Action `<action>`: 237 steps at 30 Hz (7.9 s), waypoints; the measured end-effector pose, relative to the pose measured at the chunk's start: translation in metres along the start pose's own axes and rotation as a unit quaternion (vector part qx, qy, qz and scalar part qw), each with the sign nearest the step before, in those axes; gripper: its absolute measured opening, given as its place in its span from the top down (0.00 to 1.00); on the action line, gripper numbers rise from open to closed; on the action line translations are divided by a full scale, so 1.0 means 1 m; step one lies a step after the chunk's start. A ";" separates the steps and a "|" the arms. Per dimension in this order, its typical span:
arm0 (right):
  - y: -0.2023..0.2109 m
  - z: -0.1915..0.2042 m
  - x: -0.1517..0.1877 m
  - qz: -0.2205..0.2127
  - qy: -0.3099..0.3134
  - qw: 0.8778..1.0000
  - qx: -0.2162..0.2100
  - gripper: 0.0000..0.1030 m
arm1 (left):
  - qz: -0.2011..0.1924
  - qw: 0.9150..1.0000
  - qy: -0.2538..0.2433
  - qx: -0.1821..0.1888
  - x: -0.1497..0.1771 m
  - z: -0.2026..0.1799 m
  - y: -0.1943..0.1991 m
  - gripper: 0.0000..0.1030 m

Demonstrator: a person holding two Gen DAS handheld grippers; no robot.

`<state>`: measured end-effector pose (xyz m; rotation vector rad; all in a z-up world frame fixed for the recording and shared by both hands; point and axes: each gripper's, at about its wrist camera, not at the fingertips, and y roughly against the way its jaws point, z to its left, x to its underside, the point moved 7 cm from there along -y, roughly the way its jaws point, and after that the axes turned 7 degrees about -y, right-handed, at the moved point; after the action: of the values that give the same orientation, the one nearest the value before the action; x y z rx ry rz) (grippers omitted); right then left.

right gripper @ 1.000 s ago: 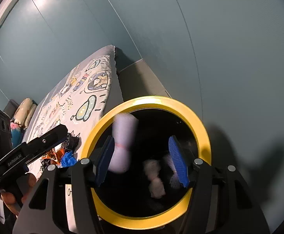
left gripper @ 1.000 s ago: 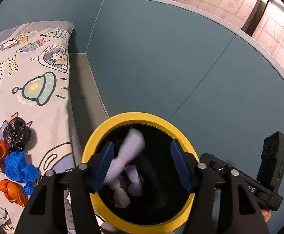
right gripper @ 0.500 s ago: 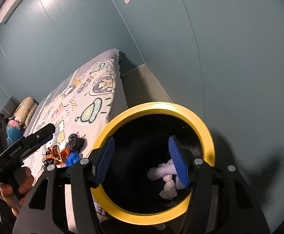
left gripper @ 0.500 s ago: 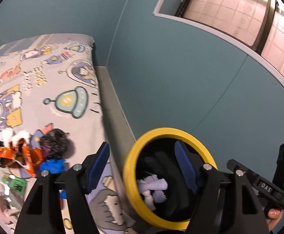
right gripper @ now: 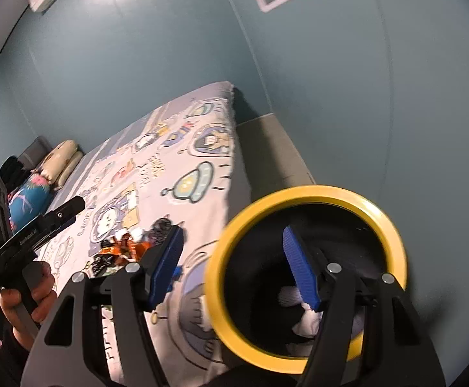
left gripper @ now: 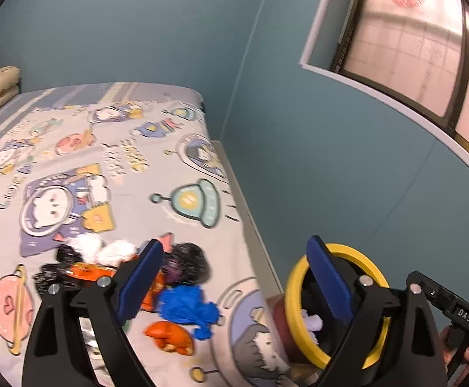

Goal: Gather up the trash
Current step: 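Move both tools back over the trash pile on the bed, then grasp the black plastic bag with the left tool while the right tool grasps the blue glove, then carry the black bag and blue glove toward the yellow bin with both tools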

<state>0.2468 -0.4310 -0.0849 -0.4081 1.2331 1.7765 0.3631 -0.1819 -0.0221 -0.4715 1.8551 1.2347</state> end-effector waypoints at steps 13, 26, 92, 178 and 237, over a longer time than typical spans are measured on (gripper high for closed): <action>-0.027 0.079 0.017 0.026 0.056 0.997 -0.047 0.40 | -0.021 0.997 0.031 -0.068 -0.005 0.088 0.048 0.08; -0.048 0.127 0.047 0.060 0.096 0.992 -0.064 0.40 | -0.002 0.991 0.053 -0.122 0.020 0.157 0.059 0.08; -0.255 0.133 0.145 0.231 0.153 0.959 0.064 0.40 | 0.166 0.969 0.111 -0.143 0.138 0.278 -0.094 0.15; -0.118 0.175 0.098 0.116 0.167 0.979 -0.032 0.85 | 0.069 0.976 0.132 -0.157 0.094 0.236 0.064 0.94; -0.045 -0.038 0.000 0.035 0.027 0.996 0.083 0.85 | 0.124 0.990 -0.049 0.050 0.053 -0.078 -0.072 0.94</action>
<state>0.2758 -0.4604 -0.1278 -0.3211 1.4368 1.7150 0.3478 -0.2759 -0.0928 -0.1245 1.9224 1.2955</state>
